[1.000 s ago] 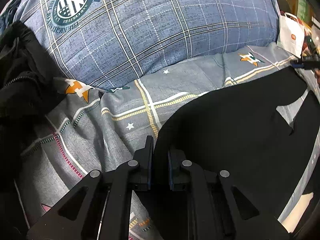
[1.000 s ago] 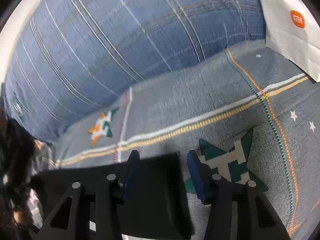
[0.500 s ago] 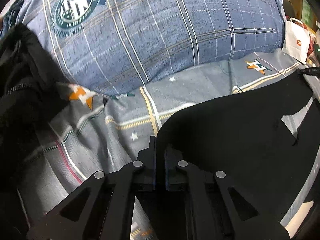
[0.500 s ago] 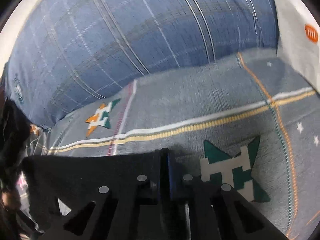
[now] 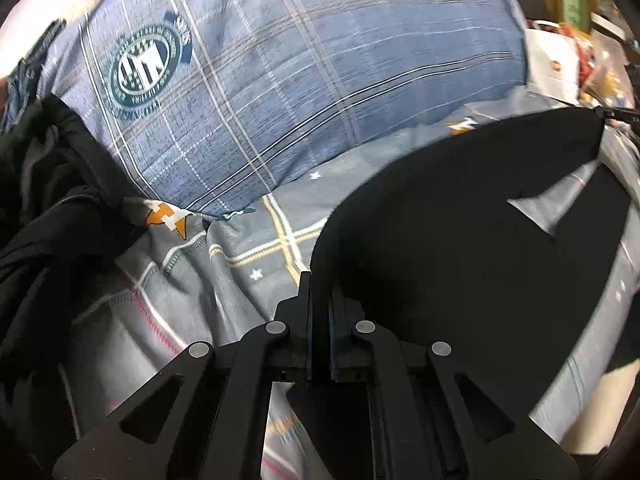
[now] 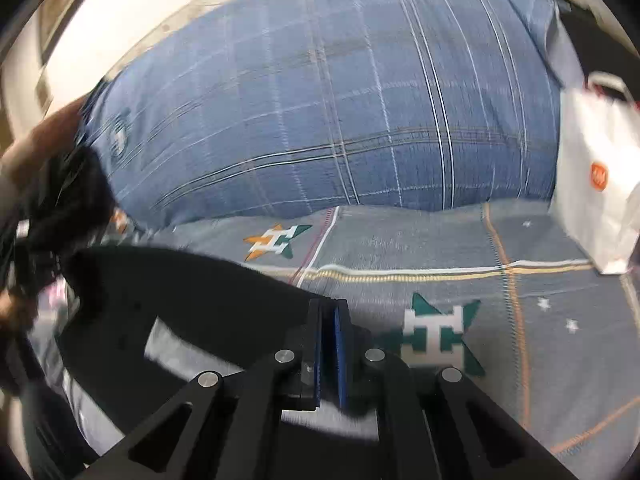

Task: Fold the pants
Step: 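Open the left gripper and withdraw it from the folded pants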

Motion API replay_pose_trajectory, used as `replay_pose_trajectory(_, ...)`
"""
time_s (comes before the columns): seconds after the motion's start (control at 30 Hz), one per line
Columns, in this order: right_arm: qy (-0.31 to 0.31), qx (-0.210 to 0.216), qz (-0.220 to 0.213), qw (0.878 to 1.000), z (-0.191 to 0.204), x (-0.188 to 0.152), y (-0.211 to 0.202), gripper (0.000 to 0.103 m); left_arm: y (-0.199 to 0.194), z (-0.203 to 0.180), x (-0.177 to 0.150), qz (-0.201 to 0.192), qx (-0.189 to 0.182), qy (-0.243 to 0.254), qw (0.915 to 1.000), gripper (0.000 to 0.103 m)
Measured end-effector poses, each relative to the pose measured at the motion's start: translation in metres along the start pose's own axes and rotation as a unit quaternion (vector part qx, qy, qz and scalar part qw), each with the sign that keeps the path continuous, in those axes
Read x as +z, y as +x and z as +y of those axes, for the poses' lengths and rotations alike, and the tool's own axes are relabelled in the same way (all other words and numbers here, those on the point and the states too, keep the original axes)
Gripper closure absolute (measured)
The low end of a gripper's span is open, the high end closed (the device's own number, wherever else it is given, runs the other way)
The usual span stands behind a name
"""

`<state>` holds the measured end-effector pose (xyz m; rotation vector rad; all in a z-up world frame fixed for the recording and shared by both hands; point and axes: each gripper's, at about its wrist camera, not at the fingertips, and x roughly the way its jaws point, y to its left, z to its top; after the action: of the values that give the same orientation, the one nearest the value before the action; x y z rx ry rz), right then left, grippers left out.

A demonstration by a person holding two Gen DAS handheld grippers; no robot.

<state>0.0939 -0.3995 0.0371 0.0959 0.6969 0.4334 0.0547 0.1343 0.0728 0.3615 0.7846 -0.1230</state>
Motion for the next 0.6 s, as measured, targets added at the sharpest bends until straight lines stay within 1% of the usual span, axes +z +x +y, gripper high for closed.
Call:
replay_pose_trajectory(0.13,-0.024,0.005,-0.013,1.000,0.011,-0.030,-0.036,0.098,-0.032,-0.016,-0.022,-0.007,-0.007,0.015,0.9998,0.098)
replay_pose_trajectory(0.27,-0.037,0.004,-0.015,0.999,0.013,-0.066,-0.065,0.098,-0.044,-0.026,-0.058,0.018,-0.018,0.018,0.9995,0.098)
replay_pose_trajectory(0.33,-0.043,-0.002,-0.013,0.999,0.013,-0.078,-0.070,0.098,-0.045,-0.030,-0.077,0.031,-0.026,0.017,0.9990,0.098)
replay_pose_trajectory(0.47,-0.054,-0.016,0.021,0.998,0.011,-0.111,-0.065,0.098,-0.037,-0.035,-0.108,0.061,-0.045,0.005,0.9971,0.098)
replay_pose_trajectory(0.53,-0.050,-0.020,0.028,0.998,0.011,-0.120,-0.062,0.098,-0.036,-0.037,-0.116,0.059,-0.048,0.000,0.9971,0.097)
replay_pose_trajectory(0.6,-0.038,-0.022,0.035,0.998,0.006,-0.125,-0.058,0.098,-0.040,-0.034,-0.120,0.050,-0.053,-0.015,0.9972,0.092)
